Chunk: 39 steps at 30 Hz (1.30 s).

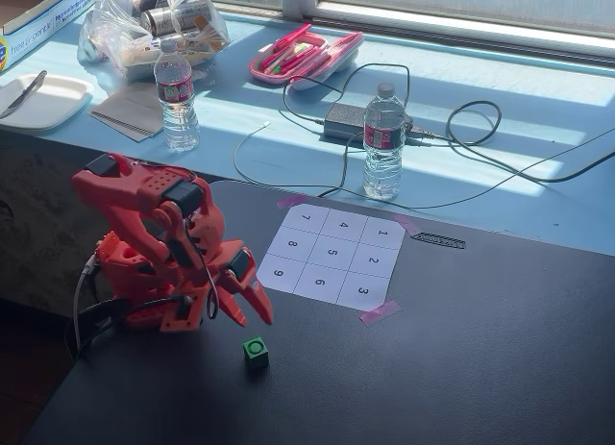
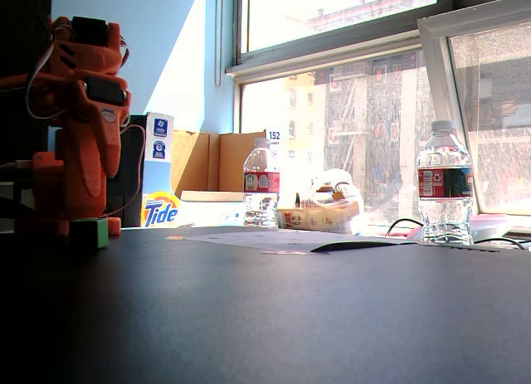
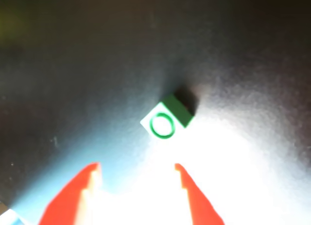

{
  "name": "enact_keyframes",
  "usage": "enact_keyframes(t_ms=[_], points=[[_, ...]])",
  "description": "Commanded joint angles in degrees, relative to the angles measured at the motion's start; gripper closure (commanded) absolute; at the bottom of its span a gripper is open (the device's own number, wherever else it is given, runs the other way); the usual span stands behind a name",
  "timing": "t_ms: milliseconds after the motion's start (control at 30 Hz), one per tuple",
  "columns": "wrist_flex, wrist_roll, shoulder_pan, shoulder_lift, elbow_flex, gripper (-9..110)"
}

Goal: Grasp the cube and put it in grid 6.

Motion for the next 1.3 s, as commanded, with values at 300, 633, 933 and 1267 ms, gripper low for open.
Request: enact_keyframes(t_ms=[300, 633, 933, 1267], points=[[-0.62, 8.17, 2.46, -17.31, -12.48, 66], [-7.47, 15.12, 5.27, -23.55, -7.91, 68], [-8.44, 16.87, 0.88, -24.08, -7.03, 69], [-10.81, 17.14, 2.64, -24.96, -4.48, 70]])
